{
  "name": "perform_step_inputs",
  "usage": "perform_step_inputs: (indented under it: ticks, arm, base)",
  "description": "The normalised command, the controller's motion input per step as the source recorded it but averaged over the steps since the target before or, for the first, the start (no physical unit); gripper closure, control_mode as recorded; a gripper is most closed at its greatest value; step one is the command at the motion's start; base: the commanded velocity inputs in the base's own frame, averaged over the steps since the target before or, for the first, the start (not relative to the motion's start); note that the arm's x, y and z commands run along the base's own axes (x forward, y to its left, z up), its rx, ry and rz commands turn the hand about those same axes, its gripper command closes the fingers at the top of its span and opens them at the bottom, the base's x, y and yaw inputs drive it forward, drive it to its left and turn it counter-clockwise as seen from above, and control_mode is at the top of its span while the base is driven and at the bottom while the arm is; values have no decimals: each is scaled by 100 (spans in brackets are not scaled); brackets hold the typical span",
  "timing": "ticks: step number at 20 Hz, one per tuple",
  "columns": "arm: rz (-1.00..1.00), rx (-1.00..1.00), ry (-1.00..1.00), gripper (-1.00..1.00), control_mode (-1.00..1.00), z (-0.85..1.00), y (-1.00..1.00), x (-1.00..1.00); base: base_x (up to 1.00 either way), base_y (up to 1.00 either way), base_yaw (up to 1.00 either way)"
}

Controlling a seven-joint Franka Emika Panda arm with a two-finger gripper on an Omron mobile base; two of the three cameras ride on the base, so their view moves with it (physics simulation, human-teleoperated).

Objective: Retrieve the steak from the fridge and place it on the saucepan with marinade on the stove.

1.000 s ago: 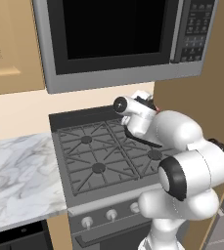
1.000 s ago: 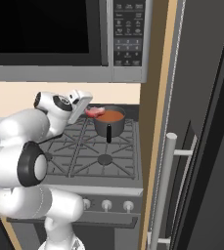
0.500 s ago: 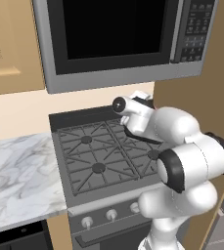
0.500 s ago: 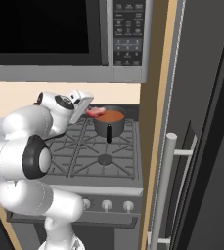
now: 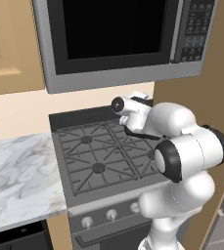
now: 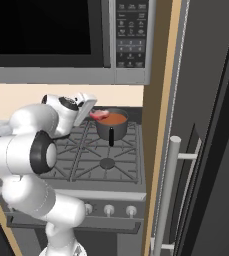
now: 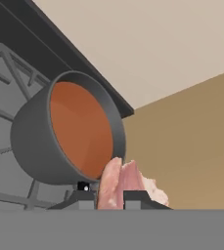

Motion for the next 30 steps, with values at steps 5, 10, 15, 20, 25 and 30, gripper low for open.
perform_step_inputs:
  ticks: [5,10,15,20,25,30]
  arm:
    - [0,0,0,100,-100,-12,0,21]
    - [0,0,0,100,-100,-13,0,24]
    - [0,0,0,100,-100,-8,0,24]
    - [0,0,0,100,-100,-4,0,21]
    - [0,0,0,100,-100,-8,0,18]
    - [0,0,0,100,-100,-10,0,17]
  base:
    - [0,0,0]
    - [0,0,0]
    - [0,0,0]
    - [0,0,0]
    - [0,0,0]
    - [0,0,0]
